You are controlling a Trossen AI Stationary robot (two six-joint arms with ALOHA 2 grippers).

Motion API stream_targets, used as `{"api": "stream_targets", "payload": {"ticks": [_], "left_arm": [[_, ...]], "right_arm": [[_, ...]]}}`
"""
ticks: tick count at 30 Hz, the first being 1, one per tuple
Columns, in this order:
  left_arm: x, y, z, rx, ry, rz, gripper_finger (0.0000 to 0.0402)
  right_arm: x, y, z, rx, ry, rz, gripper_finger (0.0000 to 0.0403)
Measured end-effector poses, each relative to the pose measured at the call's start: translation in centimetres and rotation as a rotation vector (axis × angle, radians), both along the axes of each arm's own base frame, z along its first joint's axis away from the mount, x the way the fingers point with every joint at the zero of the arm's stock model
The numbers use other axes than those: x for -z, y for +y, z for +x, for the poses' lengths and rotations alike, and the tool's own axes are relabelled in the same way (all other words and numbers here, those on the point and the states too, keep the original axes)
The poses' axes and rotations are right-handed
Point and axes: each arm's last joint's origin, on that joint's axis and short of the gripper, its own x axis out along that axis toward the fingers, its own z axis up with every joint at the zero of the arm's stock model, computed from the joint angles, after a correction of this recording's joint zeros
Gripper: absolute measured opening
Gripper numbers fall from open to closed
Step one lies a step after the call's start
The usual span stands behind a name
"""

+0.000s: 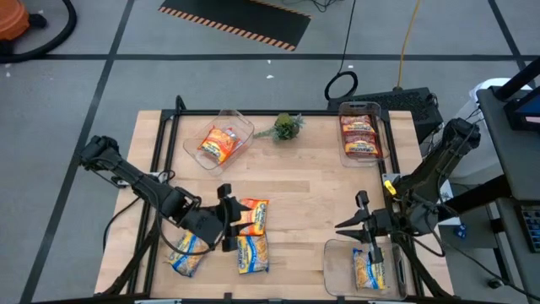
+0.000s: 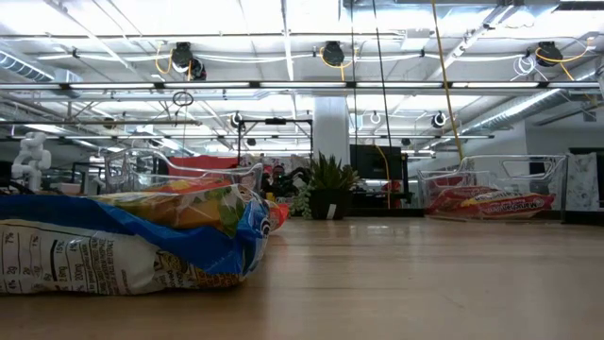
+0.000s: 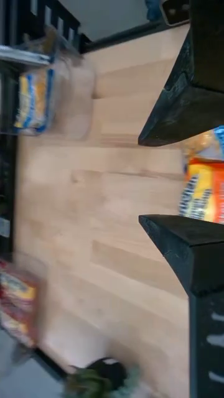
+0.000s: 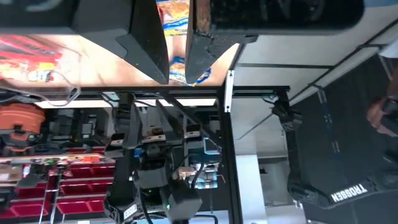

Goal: Sort Maruchan noodles
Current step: Put the orange noodle pack into the top left transparent bin

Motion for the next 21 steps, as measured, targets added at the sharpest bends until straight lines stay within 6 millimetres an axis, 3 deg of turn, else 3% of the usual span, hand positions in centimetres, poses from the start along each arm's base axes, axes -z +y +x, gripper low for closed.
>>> {"api": "stream_targets", "payload": {"ticks": [11,21], "left_arm": [[2.2,-1.2,-1.5,-0.097,0.160,-0.058,0.0195],[5.1,-2.3,-0.6,-0.155,0.259,-0.092,0.0195]], "right_arm": [[-0.8,-0.9,0.9,-0.018,-0.041,-0.049,0.0049],[-0.8,-1.7,1.7,0.024,-0.043,-0.047,0.0049]]}}
